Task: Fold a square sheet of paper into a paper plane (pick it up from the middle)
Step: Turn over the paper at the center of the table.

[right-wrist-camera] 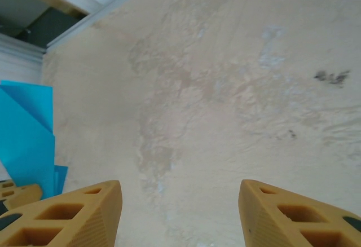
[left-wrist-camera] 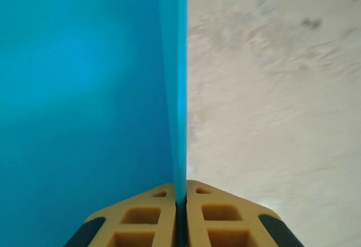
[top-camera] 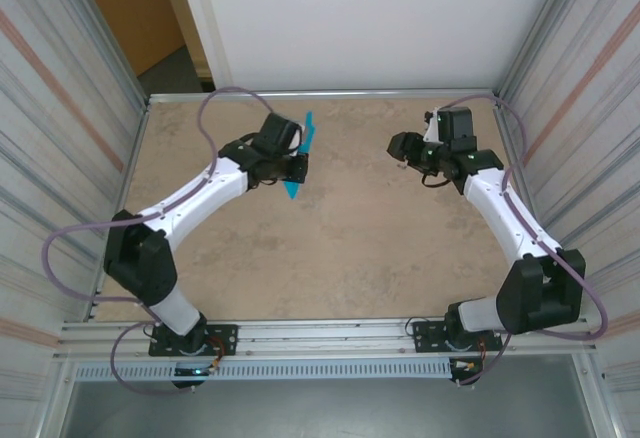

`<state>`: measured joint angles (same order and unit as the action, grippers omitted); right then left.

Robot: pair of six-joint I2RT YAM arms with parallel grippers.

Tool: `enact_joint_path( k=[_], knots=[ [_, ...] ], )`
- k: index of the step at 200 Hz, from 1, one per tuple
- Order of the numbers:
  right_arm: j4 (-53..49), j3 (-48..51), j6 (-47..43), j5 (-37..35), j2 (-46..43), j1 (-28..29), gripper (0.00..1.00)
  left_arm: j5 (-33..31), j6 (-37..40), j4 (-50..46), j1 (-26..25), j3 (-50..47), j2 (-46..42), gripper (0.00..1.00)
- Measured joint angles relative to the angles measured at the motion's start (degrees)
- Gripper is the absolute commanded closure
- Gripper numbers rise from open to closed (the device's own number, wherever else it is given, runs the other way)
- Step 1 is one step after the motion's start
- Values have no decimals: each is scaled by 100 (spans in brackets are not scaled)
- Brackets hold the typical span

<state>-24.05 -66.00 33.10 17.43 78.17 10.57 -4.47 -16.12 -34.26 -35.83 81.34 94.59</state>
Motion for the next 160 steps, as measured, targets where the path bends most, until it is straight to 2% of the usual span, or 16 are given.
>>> enact_joint_path(
  k=[32,87,127,160],
  knots=[
    [-92,188,-85,-280,-111,-59,44,-1473,551,-616,-442,444,802,89],
    [-267,520,-79,-393,-111,-332,44,-2962,994,-1097,-863,813,2264,90],
    [-289,570,-79,-358,-105,-385,44,-3475,1036,-1165,-1032,1113,2988,88],
    [-302,570,-79,-247,-42,-385,43,-3506,992,-1244,-1121,1224,3292,79]
  ],
)
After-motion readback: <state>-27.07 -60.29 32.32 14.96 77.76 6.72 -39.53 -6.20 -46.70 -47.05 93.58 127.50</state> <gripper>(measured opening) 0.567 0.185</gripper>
